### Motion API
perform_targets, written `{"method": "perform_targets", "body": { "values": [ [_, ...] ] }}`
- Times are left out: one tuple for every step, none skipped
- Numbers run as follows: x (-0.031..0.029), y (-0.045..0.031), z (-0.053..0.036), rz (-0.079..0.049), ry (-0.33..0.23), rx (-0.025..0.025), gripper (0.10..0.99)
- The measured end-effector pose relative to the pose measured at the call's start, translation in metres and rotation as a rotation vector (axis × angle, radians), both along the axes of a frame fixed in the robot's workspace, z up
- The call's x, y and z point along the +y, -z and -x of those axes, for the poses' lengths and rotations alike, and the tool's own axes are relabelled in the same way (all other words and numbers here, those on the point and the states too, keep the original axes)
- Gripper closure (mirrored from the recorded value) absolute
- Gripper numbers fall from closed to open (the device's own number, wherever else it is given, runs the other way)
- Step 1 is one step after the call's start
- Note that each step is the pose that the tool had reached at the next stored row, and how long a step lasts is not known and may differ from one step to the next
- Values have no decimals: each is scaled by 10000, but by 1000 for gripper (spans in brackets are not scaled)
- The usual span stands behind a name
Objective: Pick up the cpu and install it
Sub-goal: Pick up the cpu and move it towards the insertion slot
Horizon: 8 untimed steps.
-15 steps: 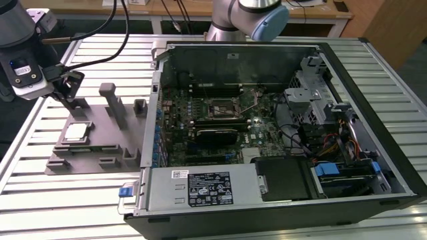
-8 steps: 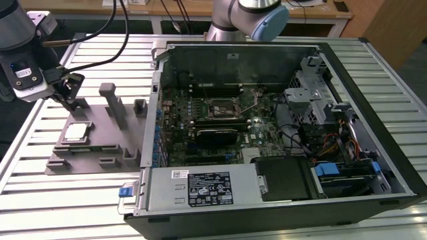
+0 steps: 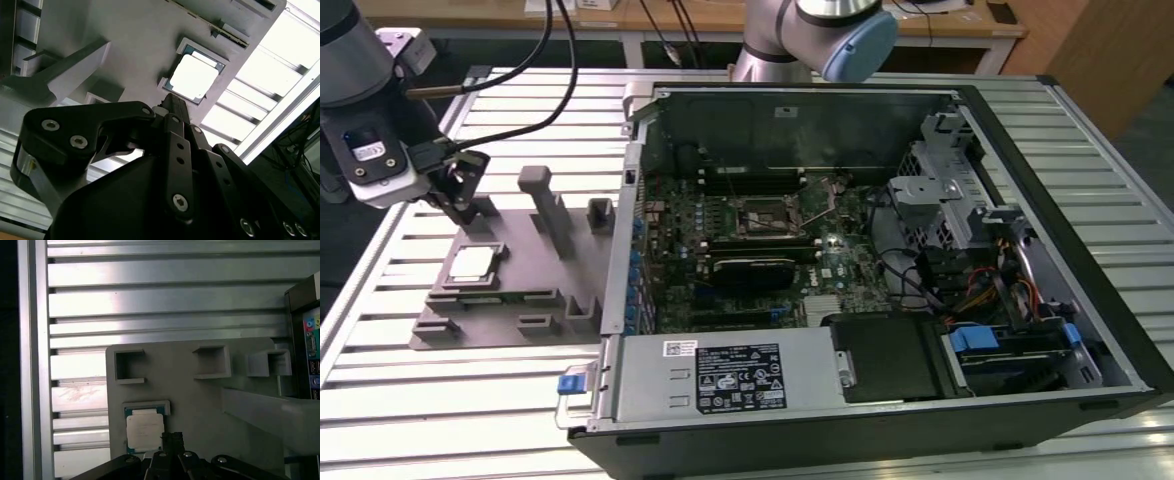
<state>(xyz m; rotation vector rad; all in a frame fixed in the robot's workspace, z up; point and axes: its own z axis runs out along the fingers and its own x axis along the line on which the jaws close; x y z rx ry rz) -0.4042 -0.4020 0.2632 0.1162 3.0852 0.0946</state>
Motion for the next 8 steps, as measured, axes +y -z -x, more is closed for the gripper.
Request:
{"method": "perform_targets", "body": {
  "values": [
    [0,5,1,0,0,0,980],
    [0,11,3,1,0,0,980],
    [0,16,4,2,0,-1,980],
    [0,23,5,2,0,-1,980],
    [0,28,6,4,0,-1,980],
    [0,34,8,4,0,0,980],
    [0,41,9,5,0,-1,980],
    [0,48,9,5,0,-1,980]
  ]
}}
